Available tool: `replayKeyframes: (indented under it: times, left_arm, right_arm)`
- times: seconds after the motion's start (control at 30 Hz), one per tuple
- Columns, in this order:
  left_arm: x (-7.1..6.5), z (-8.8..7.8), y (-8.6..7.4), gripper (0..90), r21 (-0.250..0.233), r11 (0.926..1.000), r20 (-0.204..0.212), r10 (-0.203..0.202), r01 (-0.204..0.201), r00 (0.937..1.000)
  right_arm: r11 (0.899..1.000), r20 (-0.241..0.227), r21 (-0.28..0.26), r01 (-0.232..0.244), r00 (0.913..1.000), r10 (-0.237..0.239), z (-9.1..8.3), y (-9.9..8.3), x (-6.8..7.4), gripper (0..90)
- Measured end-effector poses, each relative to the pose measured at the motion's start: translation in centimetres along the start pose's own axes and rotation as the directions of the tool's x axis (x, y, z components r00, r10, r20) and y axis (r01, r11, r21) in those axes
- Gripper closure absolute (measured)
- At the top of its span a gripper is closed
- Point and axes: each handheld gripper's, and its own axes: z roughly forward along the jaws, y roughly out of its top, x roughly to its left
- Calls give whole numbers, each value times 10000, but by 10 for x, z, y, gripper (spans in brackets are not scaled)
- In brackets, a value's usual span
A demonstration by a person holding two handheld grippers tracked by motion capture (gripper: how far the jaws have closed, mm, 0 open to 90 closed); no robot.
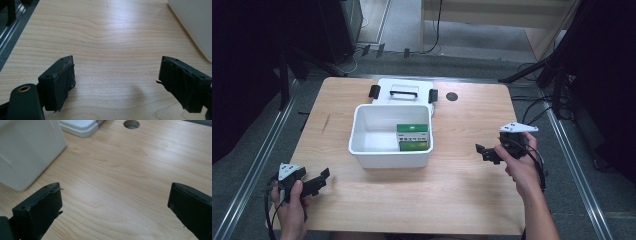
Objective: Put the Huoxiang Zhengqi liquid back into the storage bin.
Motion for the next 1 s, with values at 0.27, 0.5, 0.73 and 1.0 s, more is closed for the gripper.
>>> replayKeyframes:
  times: [0.27, 0.5, 0.73, 1.0]
  left_arm:
    - [0, 0, 0, 144, 76, 9999, -11, 80, -80, 10000]
    - [0, 0, 0, 144, 86, 9999, -60, 104, -103, 9999]
    - [-1, 0, 0, 144, 74, 9999, -66, 138, -137, 9999]
    - [-1, 0, 0, 144, 85, 9999, -95, 133, -132, 9999]
  right_arm:
    - [9971, 180, -476, -593, 9980, 602, 0, -43, -10, 0]
    - [9907, 439, -678, -1177, 9917, 1208, -3, -79, -18, 0]
    - [9816, 710, -945, -1656, 9824, 1726, -11, -109, -26, 0]
    - [9701, 1032, -1306, -2048, 9703, 2187, -26, -132, -33, 0]
